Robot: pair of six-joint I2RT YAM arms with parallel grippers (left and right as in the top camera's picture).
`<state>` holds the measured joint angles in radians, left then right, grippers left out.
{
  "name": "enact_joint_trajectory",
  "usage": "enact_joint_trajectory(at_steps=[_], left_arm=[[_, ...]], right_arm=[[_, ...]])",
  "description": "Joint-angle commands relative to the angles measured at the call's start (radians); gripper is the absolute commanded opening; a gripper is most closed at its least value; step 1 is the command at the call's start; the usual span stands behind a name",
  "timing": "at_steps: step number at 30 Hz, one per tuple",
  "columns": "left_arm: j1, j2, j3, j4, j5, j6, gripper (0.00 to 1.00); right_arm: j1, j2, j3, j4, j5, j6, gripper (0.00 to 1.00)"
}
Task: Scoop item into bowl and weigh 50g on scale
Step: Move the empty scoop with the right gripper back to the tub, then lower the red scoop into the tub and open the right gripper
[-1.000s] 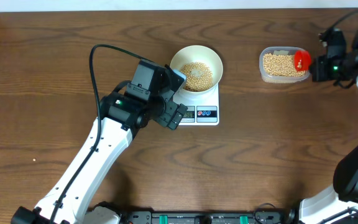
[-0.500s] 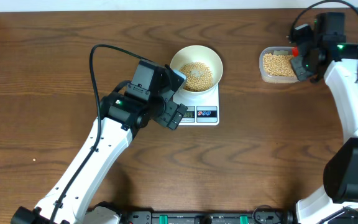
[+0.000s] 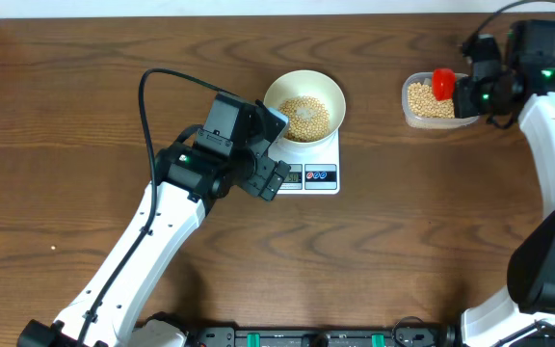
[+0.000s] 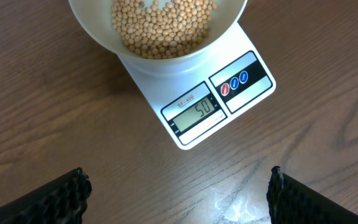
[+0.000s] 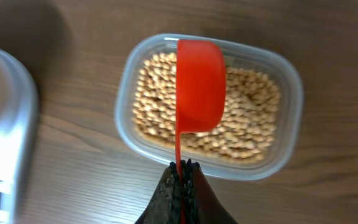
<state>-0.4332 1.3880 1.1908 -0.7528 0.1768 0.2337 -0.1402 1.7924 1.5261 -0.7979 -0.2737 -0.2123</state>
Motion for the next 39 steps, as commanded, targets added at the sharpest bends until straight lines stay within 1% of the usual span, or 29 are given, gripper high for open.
enact_joint_trajectory(at_steps=[1, 2, 4, 7, 9, 11, 13, 15, 19, 24, 28, 29, 34, 39], left_arm=[[0.001, 0.006, 0.002, -0.002, -0.010, 0.002, 0.93], [0.001, 0.006, 0.002, -0.002, -0.010, 0.002, 0.93], [0.001, 0.006, 0.002, -0.002, -0.010, 0.002, 0.93], [0.001, 0.006, 0.002, -0.002, -0.010, 0.002, 0.93], [0.001, 0.006, 0.002, -0.002, -0.010, 0.002, 0.93], [0.001, 0.006, 0.002, -0.002, -0.010, 0.002, 0.93], [0.001, 0.006, 0.002, -0.002, -0.010, 0.002, 0.93], [0.001, 0.006, 0.002, -0.002, -0.010, 0.002, 0.93], [0.001, 0.006, 0.002, -0.002, -0.010, 0.002, 0.93], [0.001, 0.006, 0.002, -0.002, -0.010, 0.002, 0.93], [0.001, 0.006, 0.002, -0.002, -0.010, 0.002, 0.93], [0.001, 0.006, 0.002, -0.002, -0.010, 0.002, 0.93], [0.001, 0.006, 0.002, -0.002, -0.010, 0.002, 0.93], [0.001, 0.006, 0.002, -0.002, -0.010, 0.002, 0.93]], right_arm=[[-0.049, -0.024, 0.004, -0.007, -0.155, 0.296, 0.01], [-0.063, -0.023, -0.006, -0.007, -0.155, 0.373, 0.01], [-0.080, -0.023, -0.031, 0.002, -0.155, 0.475, 0.01], [-0.102, -0.023, -0.066, 0.014, -0.155, 0.561, 0.01], [-0.119, -0.023, -0.088, 0.035, -0.156, 0.608, 0.04], [-0.128, -0.023, -0.103, 0.058, -0.167, 0.655, 0.09], [-0.131, -0.023, -0.119, 0.087, -0.193, 0.694, 0.16], [-0.131, -0.023, -0.132, 0.125, -0.208, 0.730, 0.19], [-0.131, -0.023, -0.134, 0.171, -0.214, 0.767, 0.27], [-0.131, -0.023, -0.135, 0.190, -0.217, 0.803, 0.32], [-0.131, -0.023, -0.139, 0.203, -0.240, 0.841, 0.42], [-0.131, -0.023, -0.146, 0.212, -0.257, 0.848, 0.44], [-0.132, -0.023, -0.212, 0.277, -0.291, 0.891, 0.46], [-0.142, -0.023, -0.264, 0.285, -0.316, 0.896, 0.42]])
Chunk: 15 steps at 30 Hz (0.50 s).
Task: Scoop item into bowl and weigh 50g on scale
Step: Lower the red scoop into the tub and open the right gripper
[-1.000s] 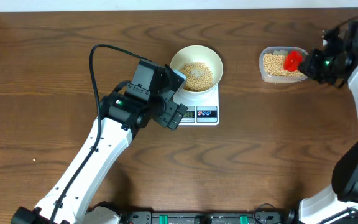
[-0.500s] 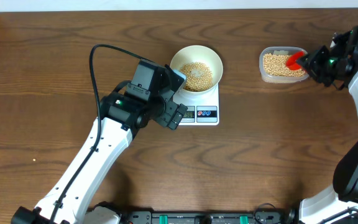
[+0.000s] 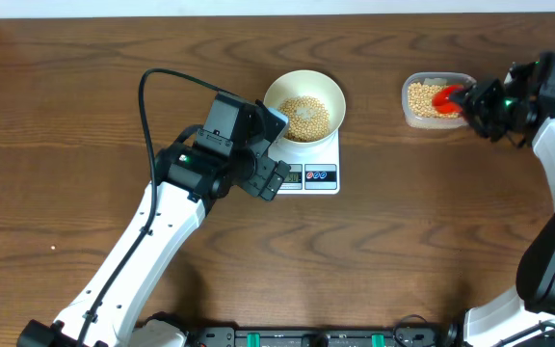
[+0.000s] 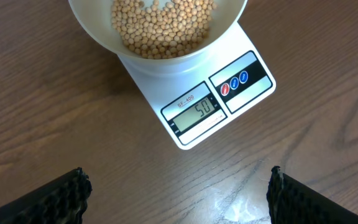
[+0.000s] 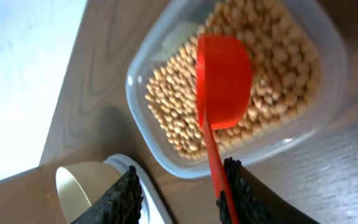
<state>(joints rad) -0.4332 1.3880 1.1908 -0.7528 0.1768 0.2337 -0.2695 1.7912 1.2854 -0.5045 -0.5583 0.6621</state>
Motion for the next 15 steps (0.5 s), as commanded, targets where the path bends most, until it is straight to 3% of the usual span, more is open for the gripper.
enact_joint_trajectory(at_steps=[1, 15], left_arm=[[0.001, 0.006, 0.002, -0.002, -0.010, 0.002, 0.93], [0.001, 0.006, 0.002, -0.002, -0.010, 0.002, 0.93]], right_arm=[[-0.016, -0.022, -0.024, -0.014, -0.032, 0.021, 0.43], [-0.083, -0.022, -0.023, -0.089, -0.019, -0.073, 0.66]])
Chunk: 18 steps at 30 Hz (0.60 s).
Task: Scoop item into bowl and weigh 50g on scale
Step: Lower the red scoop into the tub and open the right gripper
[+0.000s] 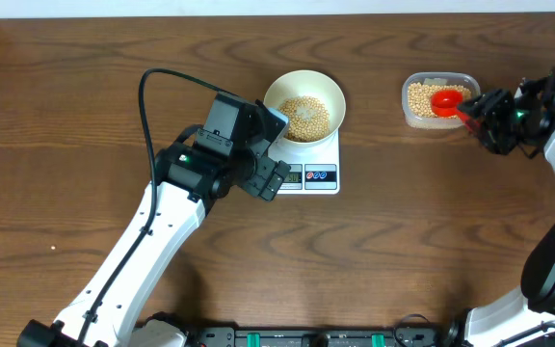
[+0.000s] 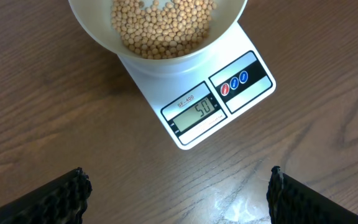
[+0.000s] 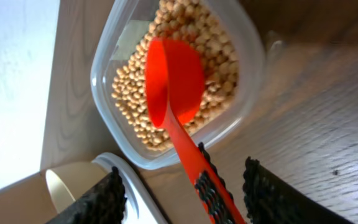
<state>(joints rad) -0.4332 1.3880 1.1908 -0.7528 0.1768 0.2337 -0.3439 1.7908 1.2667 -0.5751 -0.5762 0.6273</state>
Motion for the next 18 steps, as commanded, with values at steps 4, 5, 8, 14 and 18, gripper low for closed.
enact_joint_trajectory(at_steps=[4, 5, 8, 14, 18], left_arm=[[0.001, 0.006, 0.002, -0.002, -0.010, 0.002, 0.93], [0.001, 0.006, 0.002, -0.002, -0.010, 0.002, 0.93], [0.001, 0.006, 0.002, -0.002, -0.010, 0.002, 0.93], [0.001, 0.006, 0.002, -0.002, -0.010, 0.002, 0.93], [0.001, 0.006, 0.002, -0.002, -0.010, 0.002, 0.93]], right_arm=[[-0.009, -0.022, -0.005, -0.072, 0.048, -0.042, 0.72], [-0.009, -0.022, -0.005, -0.079, 0.053, -0.047, 0.72], [-0.010, -0.022, -0.005, -0.090, 0.055, -0.077, 0.77], [-0.039, -0.035, 0.000, -0.113, 0.046, -0.150, 0.99], [-0.064, -0.085, 0.017, -0.128, 0.048, -0.212, 0.99]])
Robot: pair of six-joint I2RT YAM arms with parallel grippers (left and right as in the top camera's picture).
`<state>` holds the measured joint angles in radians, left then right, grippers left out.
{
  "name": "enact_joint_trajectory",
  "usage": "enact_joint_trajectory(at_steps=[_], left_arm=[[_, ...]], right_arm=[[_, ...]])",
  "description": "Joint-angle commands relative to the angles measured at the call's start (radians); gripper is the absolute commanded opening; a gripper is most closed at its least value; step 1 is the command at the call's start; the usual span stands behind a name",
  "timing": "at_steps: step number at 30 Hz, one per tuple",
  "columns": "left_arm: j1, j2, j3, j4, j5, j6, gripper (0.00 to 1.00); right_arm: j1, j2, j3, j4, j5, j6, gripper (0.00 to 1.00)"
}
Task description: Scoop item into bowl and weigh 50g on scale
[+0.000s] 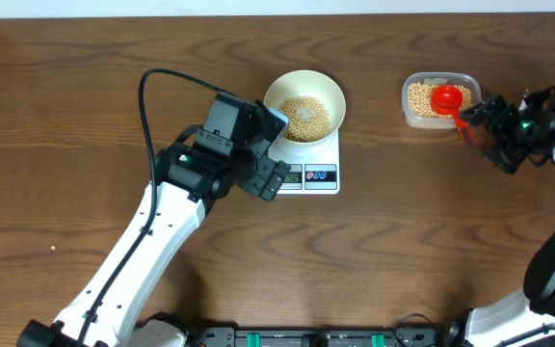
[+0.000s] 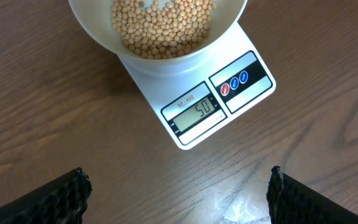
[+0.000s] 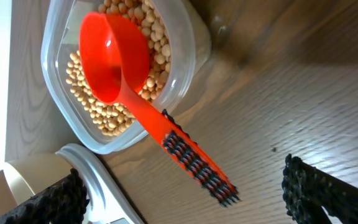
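A cream bowl (image 1: 303,106) of soybeans sits on the white scale (image 1: 314,175); its display (image 2: 196,111) reads 50. My left gripper (image 2: 178,199) stands open over bare wood just in front of the scale. The red scoop (image 3: 114,59) lies with its cup in the clear tub of soybeans (image 3: 166,74) and its handle (image 3: 194,162) sticking out over the rim. My right gripper (image 3: 185,193) is open, its fingers wide on either side of the handle, not touching it. In the overhead view the right gripper (image 1: 509,130) sits just right of the tub (image 1: 436,99).
The left arm (image 1: 162,231) stretches from the front edge to the scale. The tub stands at the back right near the table's far edge. Bare wooden table (image 1: 403,251) lies between scale and tub and across the front.
My right gripper has opened wider and drawn back to the right from the tub. The scoop rests free in the tub, its handle out over the rim. Left arm unchanged.
First my right gripper was shut on the scoop's handle, holding it over the tub. Then the cup lay on the beans with the jaws opening. The scoop now lies released in the tub. The scale read 50 throughout and the left gripper stayed put.
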<state>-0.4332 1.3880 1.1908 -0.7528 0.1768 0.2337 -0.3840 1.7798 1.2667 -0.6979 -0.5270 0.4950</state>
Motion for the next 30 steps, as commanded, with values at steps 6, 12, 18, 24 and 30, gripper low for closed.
enact_joint_trajectory(at_steps=[6, 12, 18, 24, 30], left_arm=[[0.001, 0.006, 0.002, -0.002, -0.010, 0.002, 0.93], [0.001, 0.006, 0.002, -0.002, -0.010, 0.002, 0.93], [0.001, 0.006, 0.002, -0.002, -0.010, 0.002, 0.93], [0.001, 0.006, 0.002, -0.002, -0.010, 0.002, 0.93], [0.001, 0.006, 0.002, -0.002, -0.010, 0.002, 0.93]], right_arm=[[-0.057, -0.222, 0.040, -0.014, 0.002, -0.171, 0.99], [-0.060, -0.417, 0.042, -0.062, 0.001, -0.330, 0.99], [-0.060, -0.618, 0.042, -0.086, 0.001, -0.433, 0.99], [-0.060, -0.780, 0.042, -0.114, 0.001, -0.475, 0.99], [-0.060, -0.859, 0.042, -0.115, 0.039, -0.474, 0.99]])
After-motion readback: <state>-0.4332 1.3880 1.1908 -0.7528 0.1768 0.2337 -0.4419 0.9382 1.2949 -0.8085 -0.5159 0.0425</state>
